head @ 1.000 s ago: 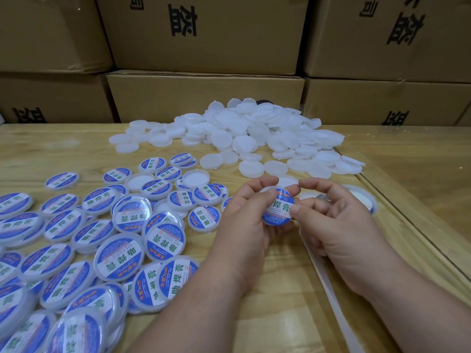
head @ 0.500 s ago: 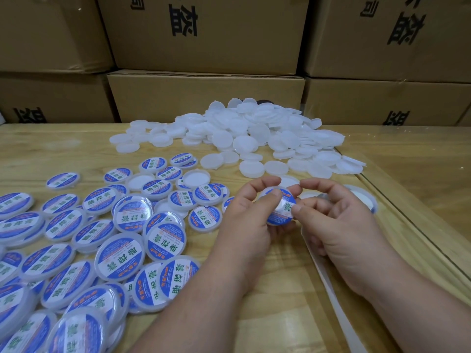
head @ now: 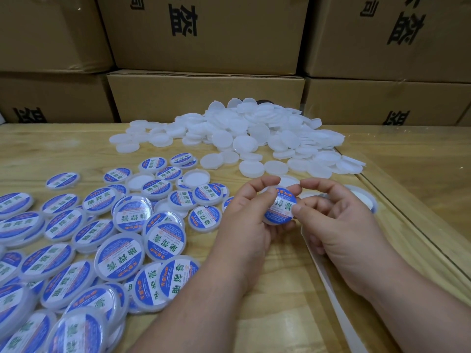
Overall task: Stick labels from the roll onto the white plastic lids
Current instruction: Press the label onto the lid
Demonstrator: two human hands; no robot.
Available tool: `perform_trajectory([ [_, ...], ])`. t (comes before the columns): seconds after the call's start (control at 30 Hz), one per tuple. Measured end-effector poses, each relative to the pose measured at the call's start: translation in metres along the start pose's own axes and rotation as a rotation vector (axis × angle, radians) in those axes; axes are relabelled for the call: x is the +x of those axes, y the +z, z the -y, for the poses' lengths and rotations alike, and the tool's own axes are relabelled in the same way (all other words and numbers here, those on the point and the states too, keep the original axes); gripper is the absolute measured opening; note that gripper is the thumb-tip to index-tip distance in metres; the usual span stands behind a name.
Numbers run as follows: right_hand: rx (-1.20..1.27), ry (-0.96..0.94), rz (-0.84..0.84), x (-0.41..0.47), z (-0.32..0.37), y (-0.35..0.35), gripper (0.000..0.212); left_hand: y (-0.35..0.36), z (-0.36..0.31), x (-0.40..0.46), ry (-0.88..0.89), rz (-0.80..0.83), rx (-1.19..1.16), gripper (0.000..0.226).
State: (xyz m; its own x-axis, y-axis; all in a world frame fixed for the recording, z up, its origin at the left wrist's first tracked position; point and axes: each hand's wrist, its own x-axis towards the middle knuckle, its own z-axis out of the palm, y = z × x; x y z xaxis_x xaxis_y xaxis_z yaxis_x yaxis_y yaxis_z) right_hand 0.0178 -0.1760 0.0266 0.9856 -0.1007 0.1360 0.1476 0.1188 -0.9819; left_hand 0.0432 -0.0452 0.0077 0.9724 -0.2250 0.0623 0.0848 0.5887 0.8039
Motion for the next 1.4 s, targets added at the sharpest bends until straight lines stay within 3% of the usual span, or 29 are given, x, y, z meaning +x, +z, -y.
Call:
perform_trajectory([
  [0.47,-0.074,0.001,-0.009,0.002,-0.005,-0.003,0.032,0.0,0.003,0.002,0.02,-0.01,0.015,0.015],
  [0.6,-0.112,0.018,-0.016,0.001,-0.007,-0.006,0.031,-0.001,0.004,0.004,0.02,-0.021,-0.005,0.037],
  [0.93,-0.147,0.018,-0.036,0.001,-0.002,-0.007,0.03,-0.005,0.007,0.005,0.115,-0.139,0.119,0.051],
  [1.03,-0.153,-0.082,-0.093,0.0,-0.001,-0.009,0.029,-0.007,0.007,0.005,0.122,-0.17,0.162,0.043],
  [1.13,-0.13,-0.166,-0.161,-0.001,-0.001,-0.013,0.028,-0.006,0.005,0.006,0.099,-0.205,0.17,0.016],
  [1.3,-0.246,-0.212,-0.163,-0.002,-0.005,-0.013,0.031,-0.002,0.0,0.005,0.085,-0.273,0.137,0.036],
  [1.4,-0.297,-0.225,-0.152,-0.003,-0.006,-0.011,0.032,-0.002,0.002,0.004,0.091,-0.298,0.202,0.035],
])
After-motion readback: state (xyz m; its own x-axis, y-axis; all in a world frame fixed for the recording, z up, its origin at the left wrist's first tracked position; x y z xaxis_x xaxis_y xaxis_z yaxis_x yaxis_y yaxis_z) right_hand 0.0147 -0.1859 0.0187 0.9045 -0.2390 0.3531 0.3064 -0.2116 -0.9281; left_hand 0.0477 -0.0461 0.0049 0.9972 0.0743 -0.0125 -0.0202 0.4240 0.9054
